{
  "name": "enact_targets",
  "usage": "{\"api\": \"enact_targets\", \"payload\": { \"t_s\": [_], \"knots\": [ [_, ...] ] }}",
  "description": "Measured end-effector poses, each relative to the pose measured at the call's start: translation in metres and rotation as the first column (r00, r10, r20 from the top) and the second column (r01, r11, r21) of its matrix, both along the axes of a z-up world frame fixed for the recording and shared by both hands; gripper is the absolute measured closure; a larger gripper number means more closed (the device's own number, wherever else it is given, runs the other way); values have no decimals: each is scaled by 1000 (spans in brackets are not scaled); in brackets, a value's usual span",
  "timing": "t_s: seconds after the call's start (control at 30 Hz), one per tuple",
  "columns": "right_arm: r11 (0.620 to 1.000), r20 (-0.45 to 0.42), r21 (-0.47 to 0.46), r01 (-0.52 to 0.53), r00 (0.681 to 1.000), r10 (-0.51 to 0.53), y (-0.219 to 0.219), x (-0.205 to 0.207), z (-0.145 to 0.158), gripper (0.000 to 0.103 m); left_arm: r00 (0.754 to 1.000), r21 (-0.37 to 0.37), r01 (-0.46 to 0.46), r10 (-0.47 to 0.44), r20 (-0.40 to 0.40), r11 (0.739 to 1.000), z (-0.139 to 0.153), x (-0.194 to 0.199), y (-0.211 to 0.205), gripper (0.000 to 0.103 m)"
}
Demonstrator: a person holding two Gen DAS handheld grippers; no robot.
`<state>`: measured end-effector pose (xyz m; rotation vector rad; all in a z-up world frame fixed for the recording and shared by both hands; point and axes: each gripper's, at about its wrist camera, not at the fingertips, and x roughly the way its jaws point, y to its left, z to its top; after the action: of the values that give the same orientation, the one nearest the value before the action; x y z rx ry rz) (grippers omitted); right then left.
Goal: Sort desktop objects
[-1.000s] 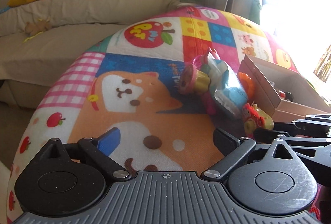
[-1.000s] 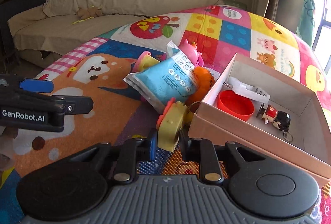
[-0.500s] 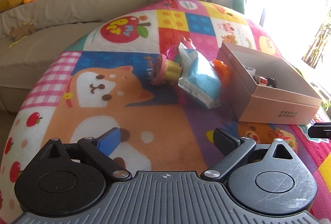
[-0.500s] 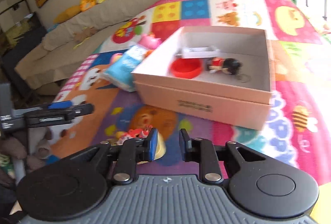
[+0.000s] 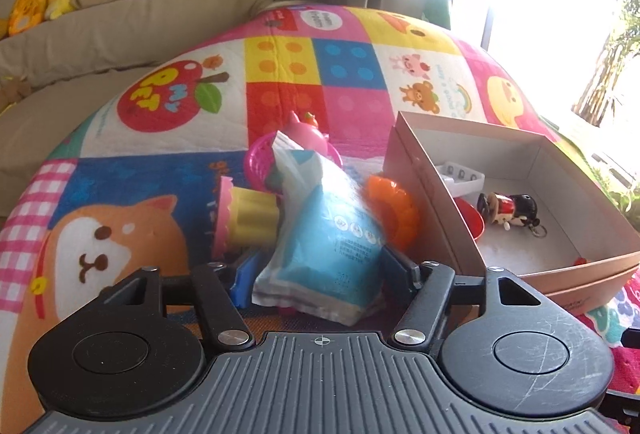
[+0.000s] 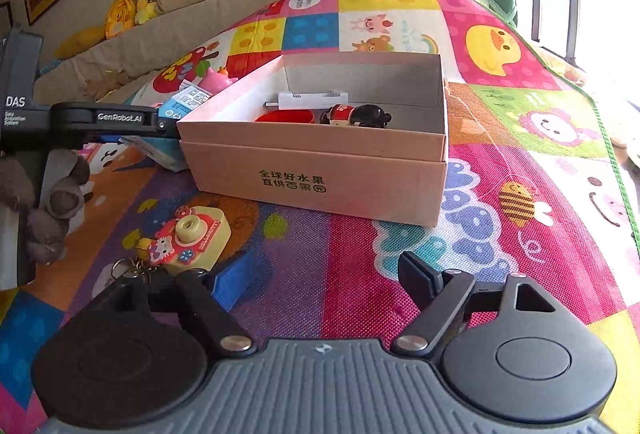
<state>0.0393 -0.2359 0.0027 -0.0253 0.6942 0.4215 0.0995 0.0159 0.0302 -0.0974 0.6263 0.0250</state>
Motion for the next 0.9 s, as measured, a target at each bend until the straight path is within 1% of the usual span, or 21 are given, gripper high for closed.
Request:
{"api": "enact_targets", "payload": {
  "t_s": [0.03, 0.07, 0.1, 0.13, 0.2, 0.3, 0.33, 0.43, 0.47, 0.53, 0.57, 0.6, 0.63, 0.67, 0.7, 0.73, 0.77, 0.8, 0.83, 0.9],
  "knots": [
    [1000, 5, -6, -6, 1000, 6, 1, -1, 0, 16, 1000, -6, 0, 0, 1, 1000, 0, -2, 1, 43],
    [1000, 12, -5, -10, 1000, 10, 1, -2, 2, 13, 1000, -6, 2, -2, 5, 1000, 1, -6, 1, 49],
    [1000, 19, -3, -10, 1000, 10, 1, -3, 2, 5, 1000, -4, 7, -6, 10, 1000, 3, -12, 2, 57],
    [1000, 24, -1, -8, 1000, 8, 1, -3, 3, 3, 1000, 0, 11, -11, 16, 1000, 5, -20, 3, 60],
    [1000, 18, 3, -16, 1000, 16, 0, -3, 3, 3, 999, 9, 24, -24, 27, 1000, 9, -40, 5, 68],
    [1000, -8, -4, -23, 1000, 23, 2, 1, 1, 2, 999, 43, 20, -22, 32, 999, 13, -72, 12, 70],
    [1000, -16, -5, -27, 999, 27, 3, 2, 0, 0, 999, 56, 5, -6, 31, 998, 13, -81, 17, 70],
    [999, -38, -16, -38, 999, 38, 6, 4, -2, 0, 998, 70, -59, 58, 19, 996, 12, -103, 33, 69],
    [999, -45, -19, -41, 998, 40, 7, 5, -3, 0, 996, 67, -88, 87, 11, 994, 11, -108, 40, 67],
    [999, -56, -26, -45, 997, 43, 9, 6, -5, 0, 991, 29, -131, 132, -27, 991, 6, -117, 54, 56],
    [998, -57, -33, -45, 997, 43, 10, 6, -5, 0, 989, 1, -138, 138, -47, 990, 3, -120, 58, 44],
    [998, -59, -40, -45, 997, 43, 11, 6, -5, 0, 989, -23, -139, 137, -63, 990, 1, -123, 59, 36],
    [997, -63, -53, -49, 997, 45, 13, 6, -6, 0, 989, -48, -129, 124, -81, 991, -3, -127, 60, 33],
    [996, -69, -69, -54, 996, 49, 15, 6, -6, 0, 990, -62, -113, 108, -90, 992, -5, -129, 57, 27],
    [995, -73, -83, -58, 996, 52, 17, 6, -6, 0, 991, -67, -99, 92, -93, 993, -6, -131, 53, 19],
    [992, -74, -106, -65, 996, 58, 19, 6, -6, 0, 993, -68, -83, 77, -93, 994, -8, -134, 46, 15],
    [988, -77, -131, -79, 995, 69, 22, 6, -6, 0, 994, -69, -70, 64, -93, 995, -9, -135, 42, 9],
    [986, -82, -138, -90, 994, 79, 22, 7, -5, 0, 994, -74, -56, 49, -94, 996, -9, -136, 38, 7],
    [986, -87, -138, -95, 993, 84, 22, 8, -4, 0, 995, -83, -42, 34, -98, 996, -10, -136, 34, 7],
    [987, -63, -135, -90, 995, 82, 23, 8, -1, 1, 994, -85, -27, 18, -107, 996, -12, -136, 29, 3]
  ]
}}
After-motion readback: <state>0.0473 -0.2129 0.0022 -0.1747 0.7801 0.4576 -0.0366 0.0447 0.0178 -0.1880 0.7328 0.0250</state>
